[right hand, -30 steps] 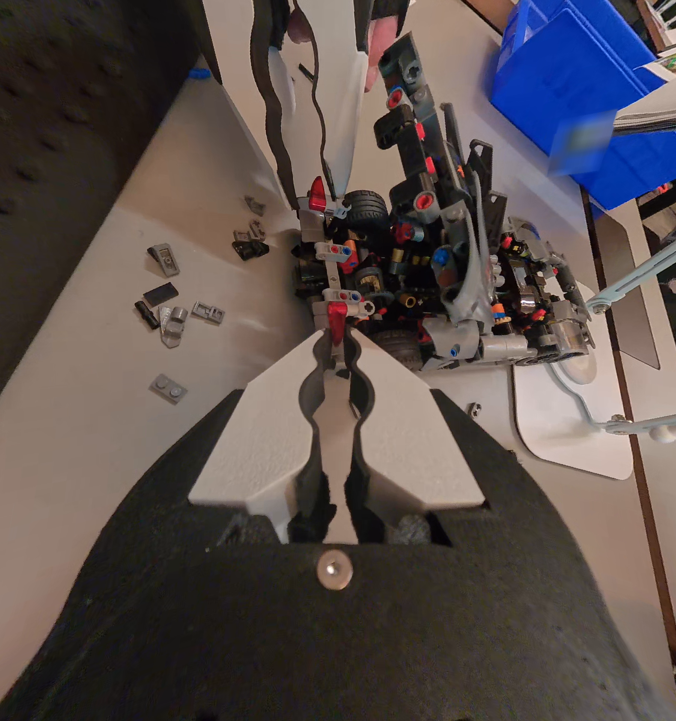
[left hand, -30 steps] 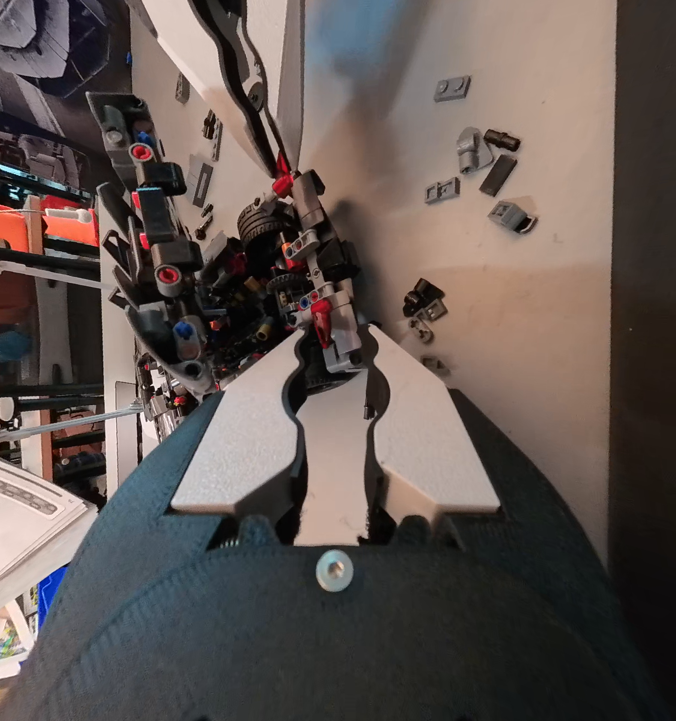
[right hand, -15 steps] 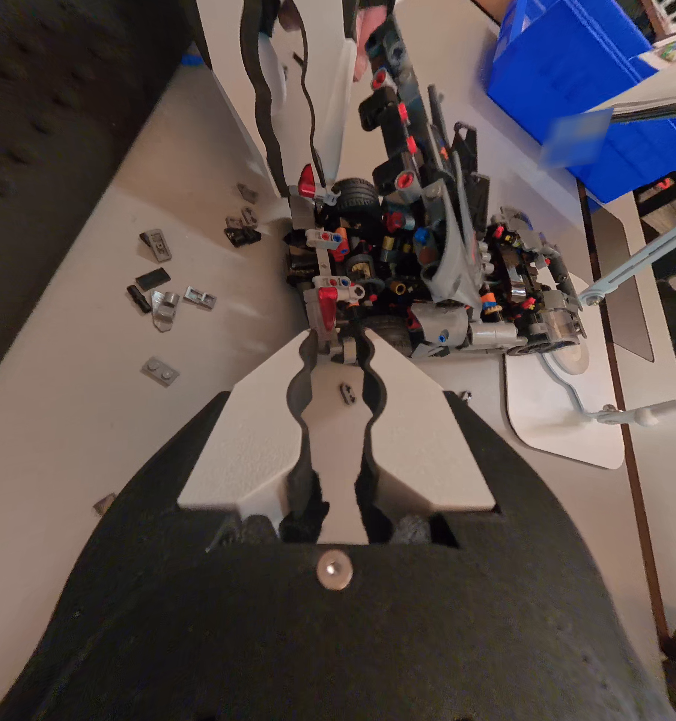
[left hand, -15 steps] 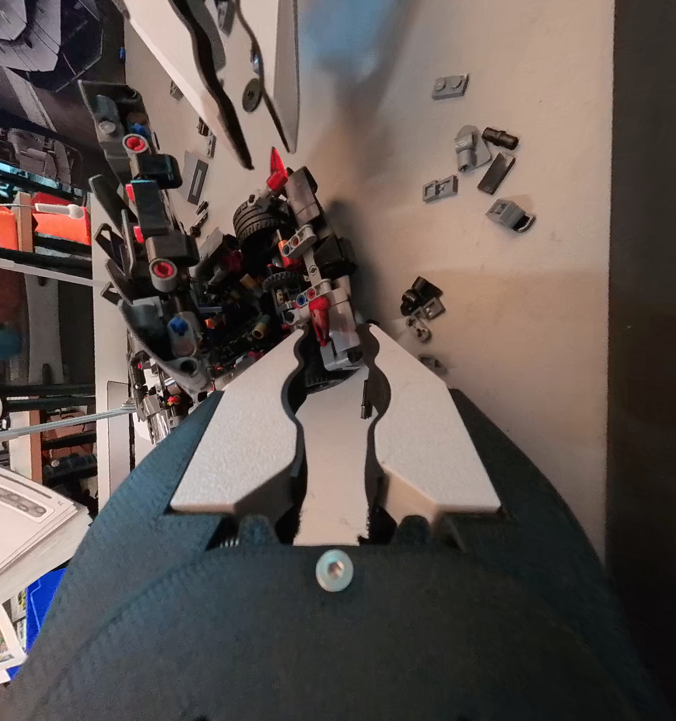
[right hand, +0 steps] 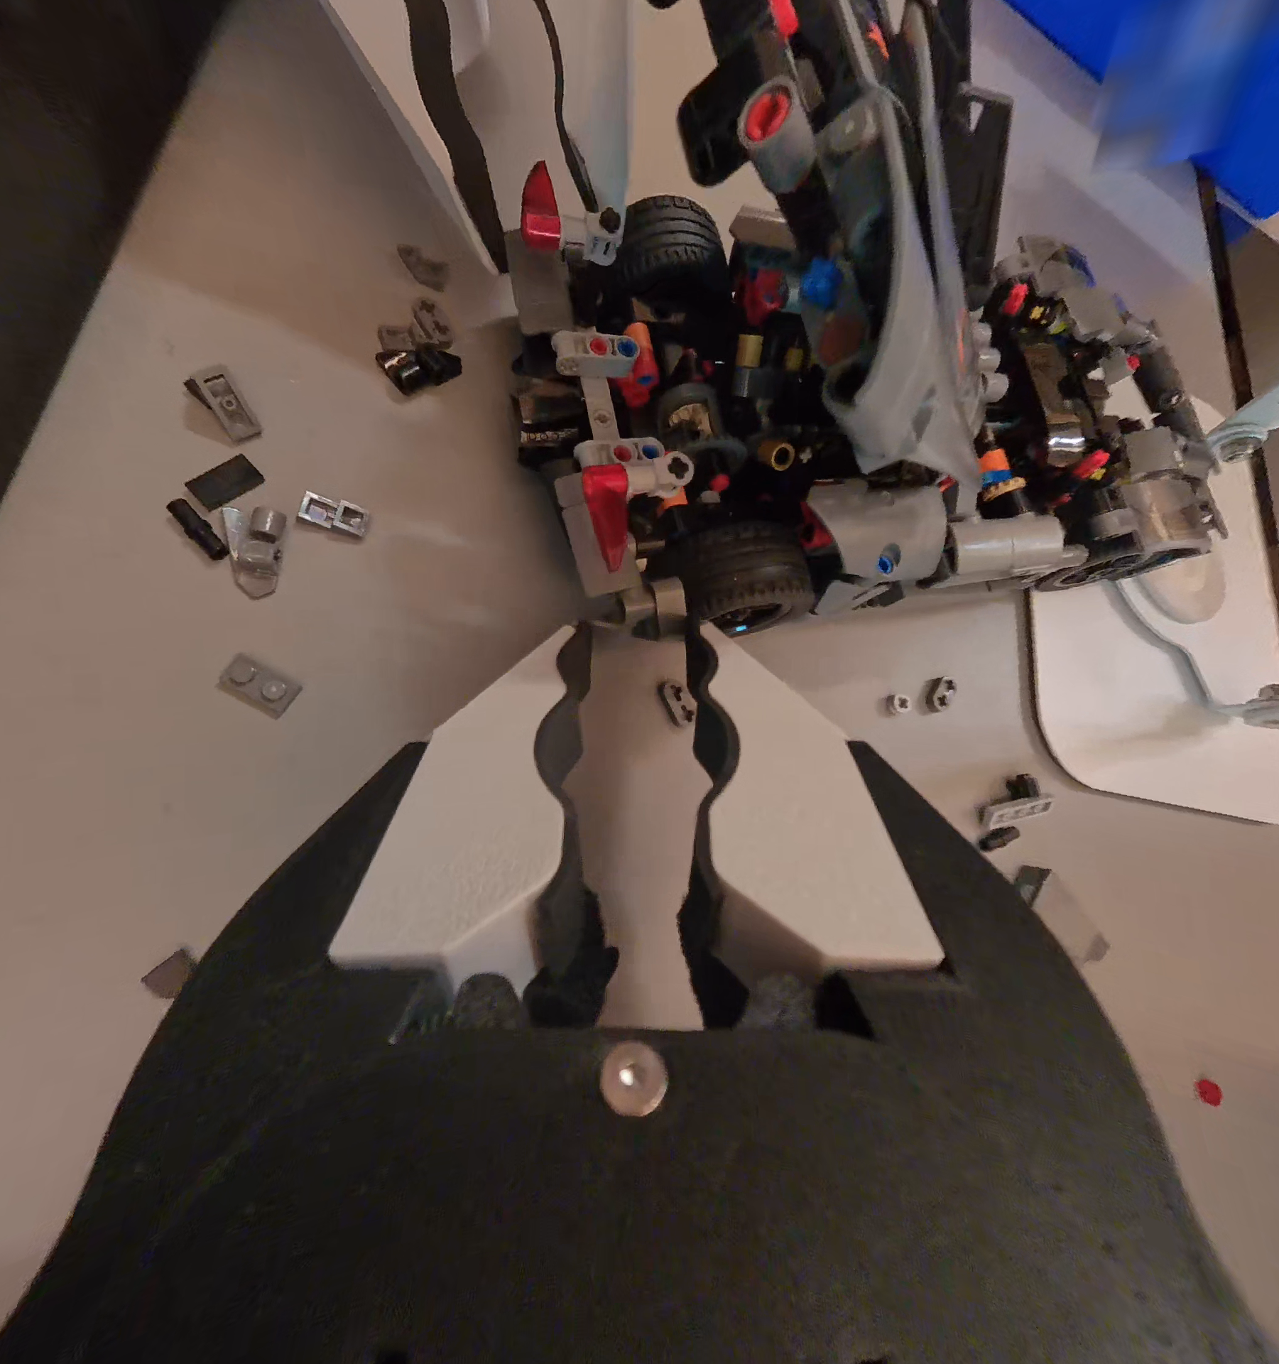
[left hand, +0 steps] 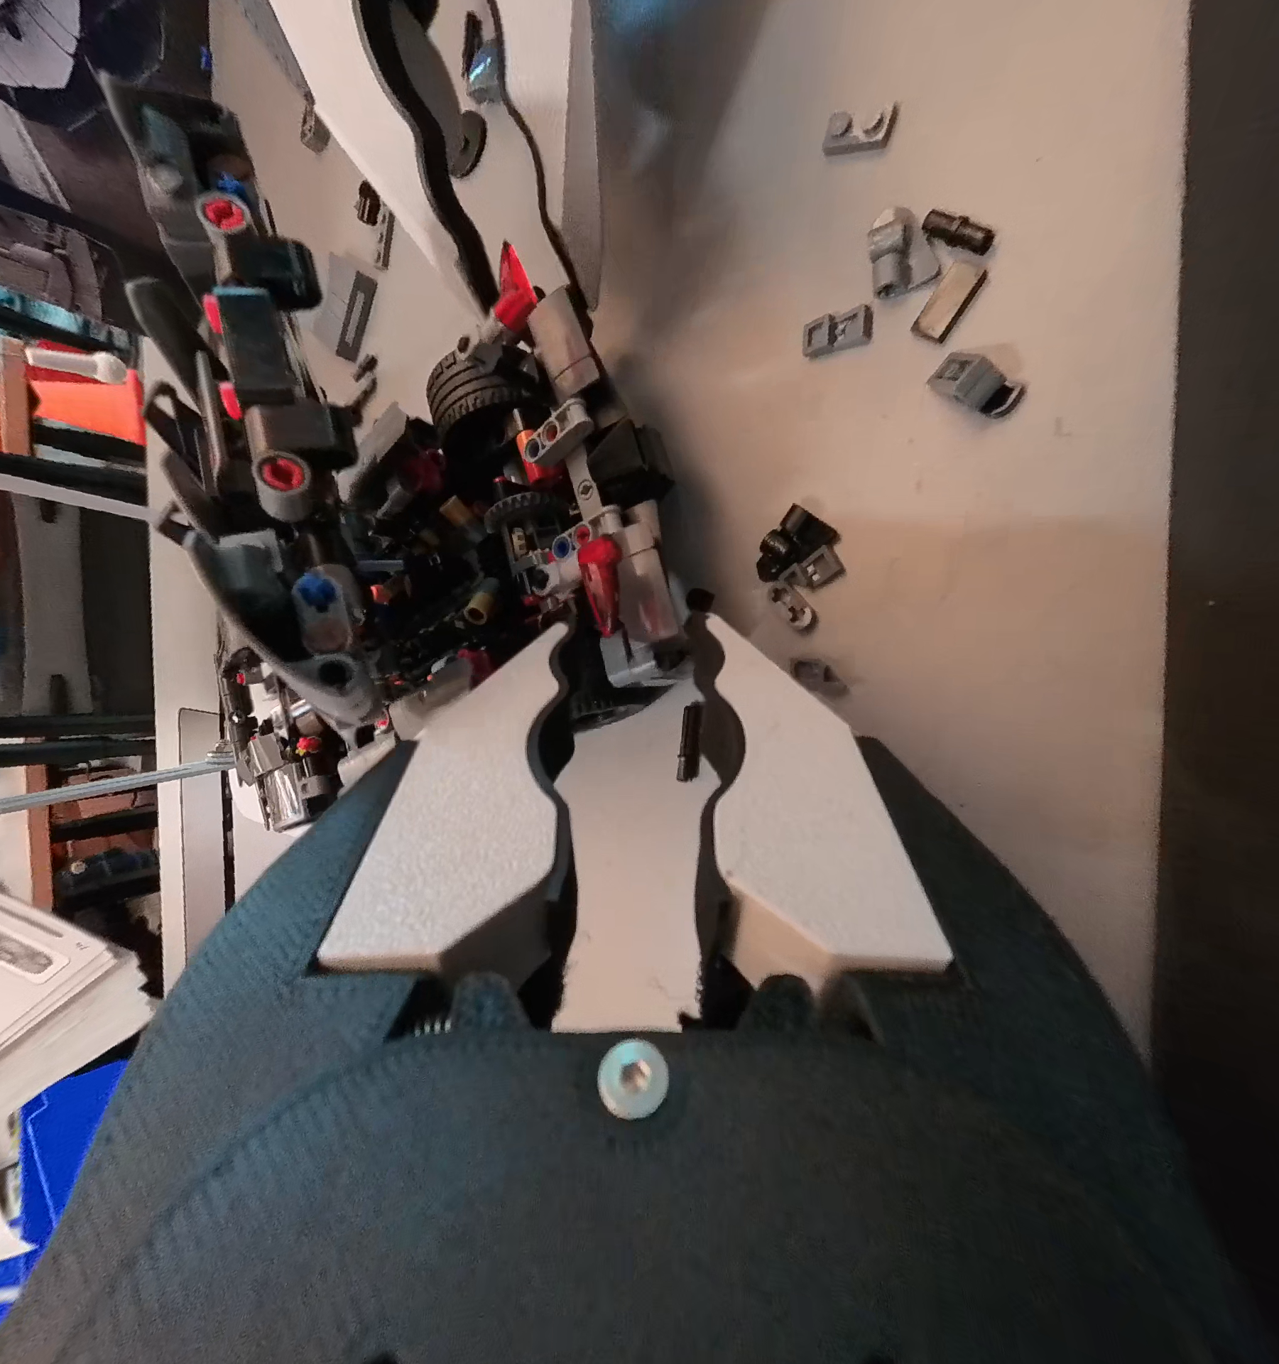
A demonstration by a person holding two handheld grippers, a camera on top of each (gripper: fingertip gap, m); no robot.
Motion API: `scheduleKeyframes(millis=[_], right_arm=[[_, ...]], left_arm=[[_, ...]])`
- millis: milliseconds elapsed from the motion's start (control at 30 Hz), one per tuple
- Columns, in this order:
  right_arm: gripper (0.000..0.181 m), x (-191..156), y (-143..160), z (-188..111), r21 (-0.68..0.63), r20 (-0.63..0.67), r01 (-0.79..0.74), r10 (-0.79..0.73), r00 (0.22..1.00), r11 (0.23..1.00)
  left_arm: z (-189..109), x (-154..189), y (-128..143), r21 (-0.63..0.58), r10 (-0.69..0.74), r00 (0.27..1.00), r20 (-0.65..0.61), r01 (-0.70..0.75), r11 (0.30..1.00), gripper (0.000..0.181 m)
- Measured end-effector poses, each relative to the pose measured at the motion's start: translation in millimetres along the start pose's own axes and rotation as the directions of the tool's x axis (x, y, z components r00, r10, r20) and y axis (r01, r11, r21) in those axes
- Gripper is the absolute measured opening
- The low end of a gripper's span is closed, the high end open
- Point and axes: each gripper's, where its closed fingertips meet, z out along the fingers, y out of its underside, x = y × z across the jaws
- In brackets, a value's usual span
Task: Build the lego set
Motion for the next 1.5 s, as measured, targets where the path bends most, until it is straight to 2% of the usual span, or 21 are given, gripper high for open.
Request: scheduleKeyframes(millis=[133,267,400,500,600,900,1033,1267,1500], right_arm=[[0.024,-0.8,7.3,2.9,-0.023,0.026,-0.038,0.039,0.999,0.999],[0.008,0.2,5.9,0.4,-0.004,0.030,-0.050,0.050,0.998,0.999],[0.009,-1.5,3.5,0.1,-0.009,0.022,-0.038,0.038,0.999,0.999],[0.002,0.1,0.7,-1.6,0.005,0.010,-0.029,0.029,1.000,1.000],[0.004,-1.2,0.8,-0.3,0.009,0.014,-0.035,0.035,0.999,0.999],[0.025,-5.7,5.1,2.7,-0.028,0.043,-0.057,0.059,0.997,0.998],[0.022,-9.3,7.7,7.3,-0.048,0.049,-0.056,0.058,0.997,0.997],[0.022,-8.6,7.2,8.8,-0.032,0.052,-0.078,0.079,0.995,0.996],[0.018,-6.7,7.0,8.7,-0.027,0.036,-0.069,0.070,0.997,0.997]], left_arm=[[1.0,-0.9,3.5,-0.005,-0.009,1.000,-0.001,0.009,1.000,0.026],[1.6,0.7,4.7,-0.008,-0.014,1.000,-0.013,0.014,1.000,0.026],[-1.7,-2.7,8.1,0.007,-0.055,0.998,-0.023,0.055,0.998,0.030],[0.4,1.1,9.8,0.015,-0.080,0.995,-0.052,0.081,0.997,0.028],[1.4,2.8,11.3,0.007,-0.067,0.996,-0.057,0.068,0.998,0.028],[-7.6,-2.0,20.4,-0.018,-0.097,0.993,-0.063,0.096,0.995,0.035],[-12.1,-3.9,29.4,-0.093,-0.064,0.997,-0.052,0.059,0.994,0.041],[-8.6,6.9,25.9,-0.088,-0.045,0.995,-0.089,0.037,0.995,0.032],[-7.1,4.5,25.0,-0.086,-0.039,0.997,-0.070,0.033,0.996,0.027]])
